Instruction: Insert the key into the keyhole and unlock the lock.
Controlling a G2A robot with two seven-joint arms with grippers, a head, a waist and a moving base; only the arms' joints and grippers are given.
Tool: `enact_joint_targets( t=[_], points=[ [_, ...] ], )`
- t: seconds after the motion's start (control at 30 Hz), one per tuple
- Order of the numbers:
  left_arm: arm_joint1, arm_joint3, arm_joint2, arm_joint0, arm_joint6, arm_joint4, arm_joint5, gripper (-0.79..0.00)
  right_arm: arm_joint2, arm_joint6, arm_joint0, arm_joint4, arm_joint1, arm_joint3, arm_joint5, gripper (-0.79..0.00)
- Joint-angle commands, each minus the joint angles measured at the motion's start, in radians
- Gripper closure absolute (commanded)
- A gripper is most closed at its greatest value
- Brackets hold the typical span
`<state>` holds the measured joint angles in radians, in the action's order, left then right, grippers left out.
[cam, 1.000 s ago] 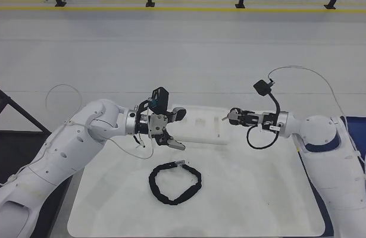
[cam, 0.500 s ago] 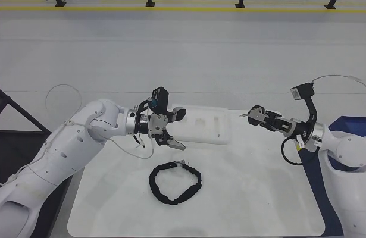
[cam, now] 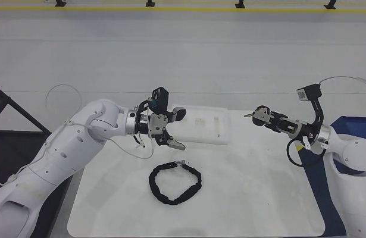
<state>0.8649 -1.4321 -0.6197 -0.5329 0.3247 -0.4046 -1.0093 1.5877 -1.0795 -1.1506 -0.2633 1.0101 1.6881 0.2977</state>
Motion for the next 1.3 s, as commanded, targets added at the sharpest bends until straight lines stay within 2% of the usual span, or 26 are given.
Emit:
enact_joint_targets(
  t=[0.0,0.13,0.27,0.43,0.6,0.87,1.07,1.27],
  points=[
    [-0.001,-0.013,-0.005,-0.008,0.023,-0.073,0.05,-0.785,0.0,0.0,0.0,0.0,0.0,0.0,0.0,0.0],
    [0.002,-0.011,0.004,-0.065,0.008,-0.137,0.061,-0.785,0.0,0.0,0.0,0.0,0.0,0.0,0.0,0.0],
    [0.009,0.008,0.022,-0.123,-0.037,-0.26,0.011,-0.785,0.0,0.0,0.0,0.0,0.0,0.0,0.0,0.0],
    [0.022,0.038,0.043,-0.203,-0.159,-0.475,0.025,-0.785,0.0,0.0,0.0,0.0,0.0,0.0,0.0,0.0],
    [0.041,0.097,0.063,-0.246,-0.272,-0.612,0.034,-0.785,0.0,0.0,0.0,0.0,0.0,0.0,0.0,0.0],
    [0.089,0.203,0.096,-0.215,-0.402,-0.769,0.034,-0.785,0.0,0.0,0.0,0.0,0.0,0.0,0.0,0.0],
    [0.147,0.354,0.139,-0.152,-0.45,-0.809,-0.003,-0.785,0.0,0.0,0.0,0.0,0.0,0.0,0.0,0.0],
    [0.203,0.492,0.21,-0.104,-0.507,-0.832,-0.003,-0.785,0.0,0.0,0.0,0.0,0.0,0.0,0.0,0.0]
  ],
)
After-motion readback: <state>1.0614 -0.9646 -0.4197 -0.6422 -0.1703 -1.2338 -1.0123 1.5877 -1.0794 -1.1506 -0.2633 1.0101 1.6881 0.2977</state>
